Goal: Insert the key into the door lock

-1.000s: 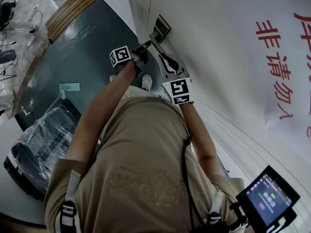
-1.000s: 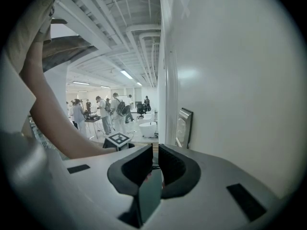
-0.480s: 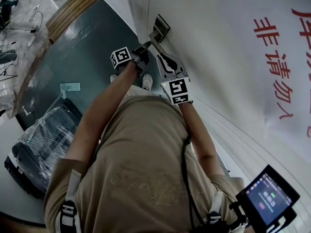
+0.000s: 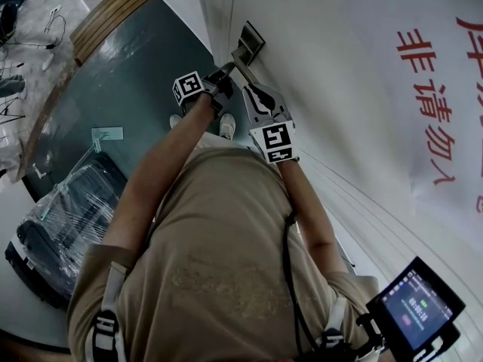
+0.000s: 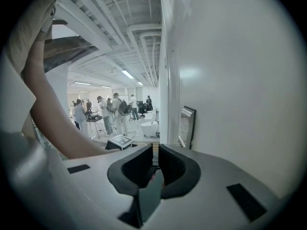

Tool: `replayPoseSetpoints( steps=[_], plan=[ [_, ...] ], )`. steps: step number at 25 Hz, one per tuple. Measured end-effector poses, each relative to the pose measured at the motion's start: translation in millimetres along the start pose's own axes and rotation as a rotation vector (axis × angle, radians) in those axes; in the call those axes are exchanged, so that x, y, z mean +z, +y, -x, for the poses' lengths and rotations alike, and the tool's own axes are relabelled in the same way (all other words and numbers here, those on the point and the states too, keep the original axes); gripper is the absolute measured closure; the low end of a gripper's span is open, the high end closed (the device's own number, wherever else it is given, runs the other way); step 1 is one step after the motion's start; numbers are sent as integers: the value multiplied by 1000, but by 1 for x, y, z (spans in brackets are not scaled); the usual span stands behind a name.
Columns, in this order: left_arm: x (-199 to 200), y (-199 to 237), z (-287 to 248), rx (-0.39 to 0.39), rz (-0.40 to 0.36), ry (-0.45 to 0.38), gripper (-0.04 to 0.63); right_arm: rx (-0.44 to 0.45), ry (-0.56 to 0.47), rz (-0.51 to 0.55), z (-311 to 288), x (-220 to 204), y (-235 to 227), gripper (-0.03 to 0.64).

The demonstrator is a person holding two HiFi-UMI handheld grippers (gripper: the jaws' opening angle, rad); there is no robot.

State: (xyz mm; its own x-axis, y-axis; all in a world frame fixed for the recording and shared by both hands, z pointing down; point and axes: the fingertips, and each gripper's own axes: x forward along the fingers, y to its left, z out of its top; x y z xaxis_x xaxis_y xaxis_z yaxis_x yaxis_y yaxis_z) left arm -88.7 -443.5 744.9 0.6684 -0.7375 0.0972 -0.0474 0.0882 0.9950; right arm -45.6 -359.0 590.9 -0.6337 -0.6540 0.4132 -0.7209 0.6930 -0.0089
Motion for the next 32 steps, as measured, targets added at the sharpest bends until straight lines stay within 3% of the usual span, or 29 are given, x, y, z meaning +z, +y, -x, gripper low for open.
replayPoseSetpoints(
  steps=[19, 32],
  plan=[
    [5, 2, -6, -3, -10, 71, 563, -13, 4, 3, -4, 1, -10, 578],
    [4, 3, -6, -17, 2, 68, 562, -7, 7, 9, -11, 6, -19, 578]
  ],
)
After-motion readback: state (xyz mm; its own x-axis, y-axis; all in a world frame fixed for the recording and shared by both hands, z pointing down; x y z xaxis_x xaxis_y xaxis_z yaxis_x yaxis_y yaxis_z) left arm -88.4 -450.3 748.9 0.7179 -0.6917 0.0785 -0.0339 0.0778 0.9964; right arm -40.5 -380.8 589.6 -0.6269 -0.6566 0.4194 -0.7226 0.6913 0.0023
